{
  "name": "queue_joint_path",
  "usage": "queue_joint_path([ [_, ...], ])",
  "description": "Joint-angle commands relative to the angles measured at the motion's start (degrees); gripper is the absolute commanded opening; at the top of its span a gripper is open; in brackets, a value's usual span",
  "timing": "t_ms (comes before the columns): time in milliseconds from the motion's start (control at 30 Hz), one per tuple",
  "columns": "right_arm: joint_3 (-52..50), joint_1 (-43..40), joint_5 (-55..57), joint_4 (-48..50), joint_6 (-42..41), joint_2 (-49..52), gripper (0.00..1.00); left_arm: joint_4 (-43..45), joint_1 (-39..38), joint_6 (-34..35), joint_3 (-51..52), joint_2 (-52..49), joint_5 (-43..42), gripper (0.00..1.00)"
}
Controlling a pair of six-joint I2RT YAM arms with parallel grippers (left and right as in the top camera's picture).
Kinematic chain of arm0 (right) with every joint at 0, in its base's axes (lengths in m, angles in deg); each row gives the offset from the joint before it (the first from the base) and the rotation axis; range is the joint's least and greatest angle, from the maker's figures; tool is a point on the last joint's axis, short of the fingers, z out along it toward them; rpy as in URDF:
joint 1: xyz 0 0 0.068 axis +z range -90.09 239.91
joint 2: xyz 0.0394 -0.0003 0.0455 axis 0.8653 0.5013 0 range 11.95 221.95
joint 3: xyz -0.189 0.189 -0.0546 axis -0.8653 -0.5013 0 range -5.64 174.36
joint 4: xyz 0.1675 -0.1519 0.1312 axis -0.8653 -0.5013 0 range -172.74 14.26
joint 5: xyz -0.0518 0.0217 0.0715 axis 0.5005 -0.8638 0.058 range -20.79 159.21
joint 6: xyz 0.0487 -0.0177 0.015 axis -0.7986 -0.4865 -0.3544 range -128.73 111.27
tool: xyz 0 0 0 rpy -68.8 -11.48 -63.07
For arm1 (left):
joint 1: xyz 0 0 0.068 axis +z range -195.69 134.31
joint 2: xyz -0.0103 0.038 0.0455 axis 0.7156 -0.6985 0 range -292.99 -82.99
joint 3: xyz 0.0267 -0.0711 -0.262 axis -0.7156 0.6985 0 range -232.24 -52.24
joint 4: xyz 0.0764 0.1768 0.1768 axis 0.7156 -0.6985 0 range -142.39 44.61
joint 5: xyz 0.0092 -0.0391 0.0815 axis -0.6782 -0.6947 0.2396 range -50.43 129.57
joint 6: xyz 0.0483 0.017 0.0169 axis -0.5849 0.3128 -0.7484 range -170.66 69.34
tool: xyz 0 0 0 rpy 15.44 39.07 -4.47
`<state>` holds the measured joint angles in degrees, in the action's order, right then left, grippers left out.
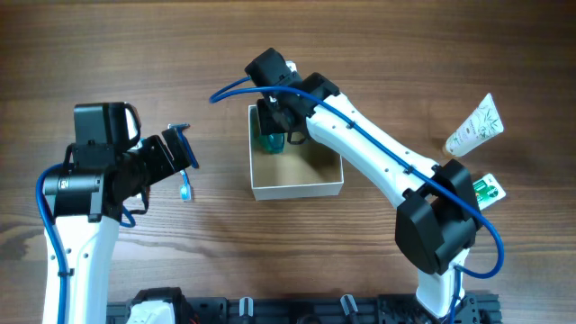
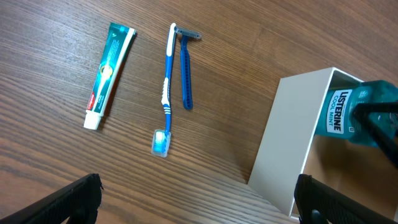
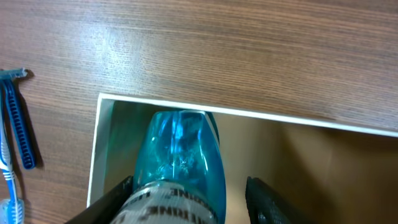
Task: Pack container
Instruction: 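Open the right gripper and withdraw it to the right, then grasp the white Pantene tube with the right gripper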
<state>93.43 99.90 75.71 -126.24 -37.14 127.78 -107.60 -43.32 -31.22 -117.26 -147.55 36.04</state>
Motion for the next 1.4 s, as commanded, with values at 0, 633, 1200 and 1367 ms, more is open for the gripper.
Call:
queue_joint_path([
  [0,1.22,0.35,1.25,-0.68,1.7,0.04,0.64,-0.22,0.37,0.37,-1.05,-0.13,-0.5,1.0],
  [633,1.22,0.0,-3.76,-8.85,11.82,-19.02,0.66,0.11,0.37,0.37,-1.05,-0.13,-0.48,1.0],
  [1200,0.31,-50.62,-9.27,-21.0,22.69,-36.98,1.0,0.26,0.37,0.37,-1.05,-0.13,-0.48,1.0],
  [1367,-4.42,-60.72,-9.35,-22.18,25.81,-32.5,1.0,0.28,0.37,0.35,-1.05,-0.13,-0.48,1.0],
])
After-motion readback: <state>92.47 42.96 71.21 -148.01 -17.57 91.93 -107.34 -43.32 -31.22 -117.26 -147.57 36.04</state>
